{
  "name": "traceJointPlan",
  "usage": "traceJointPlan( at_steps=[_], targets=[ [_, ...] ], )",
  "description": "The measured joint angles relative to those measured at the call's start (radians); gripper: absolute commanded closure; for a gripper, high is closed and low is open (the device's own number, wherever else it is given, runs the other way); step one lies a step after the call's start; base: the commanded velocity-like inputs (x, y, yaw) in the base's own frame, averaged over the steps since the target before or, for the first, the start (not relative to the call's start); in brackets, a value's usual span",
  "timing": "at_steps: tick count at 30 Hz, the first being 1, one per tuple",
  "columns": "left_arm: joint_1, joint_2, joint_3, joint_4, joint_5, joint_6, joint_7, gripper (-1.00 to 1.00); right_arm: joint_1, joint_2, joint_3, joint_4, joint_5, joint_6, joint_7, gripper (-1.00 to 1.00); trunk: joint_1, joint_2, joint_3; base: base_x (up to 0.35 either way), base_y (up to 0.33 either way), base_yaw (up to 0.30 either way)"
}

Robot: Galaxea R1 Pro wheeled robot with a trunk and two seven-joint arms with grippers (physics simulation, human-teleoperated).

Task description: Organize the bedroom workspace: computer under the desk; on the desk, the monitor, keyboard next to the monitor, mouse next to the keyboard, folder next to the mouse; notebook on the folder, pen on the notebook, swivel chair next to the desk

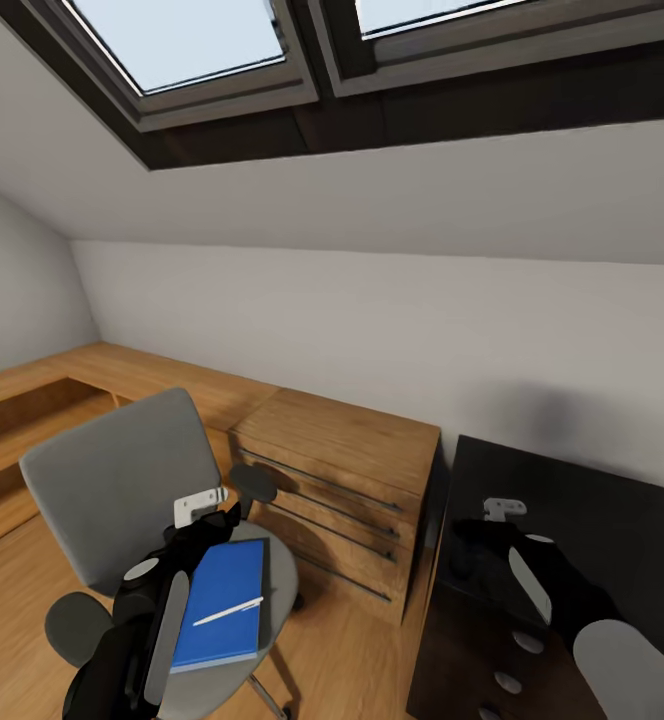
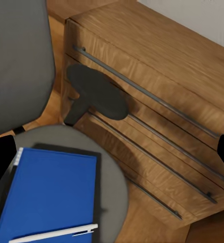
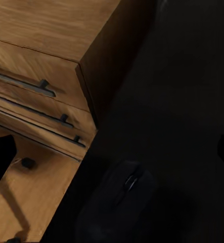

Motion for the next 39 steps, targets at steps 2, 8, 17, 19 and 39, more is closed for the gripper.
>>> traceJointPlan(
  at_steps=[2,8,17,19,39],
  targets=[
    [0.000,0.000,0.000,0.004,0.000,0.000,0.000,-1.00,0.001,-0.003,-0.003,-0.072,-0.005,0.008,-0.001,-1.00,-0.008,0.014,0.006,0.000,0.000,0.000],
    [0.000,0.000,-0.002,0.024,-0.002,-0.002,0.001,-1.00,0.019,-0.014,-0.058,-0.276,-0.023,0.086,-0.006,-1.00,-0.031,0.056,0.025,0.000,0.000,0.000],
    [0.000,0.000,-0.007,0.034,-0.004,-0.005,0.003,-1.00,0.153,0.026,-0.287,-0.646,-0.090,0.347,-0.147,-1.00,-0.046,0.084,0.038,0.000,0.000,0.000],
    [0.000,0.000,-0.007,0.035,-0.004,-0.005,0.003,-1.00,0.181,0.068,-0.315,-0.750,-0.094,0.394,-0.220,-1.00,-0.046,0.084,0.038,0.000,0.000,0.000],
    [0.059,0.000,0.003,-0.022,-0.001,-0.008,0.003,-1.00,0.212,0.146,-0.372,-0.887,-0.147,0.465,-0.318,-1.00,-0.081,0.147,0.066,0.000,0.000,0.000]
  ],
)
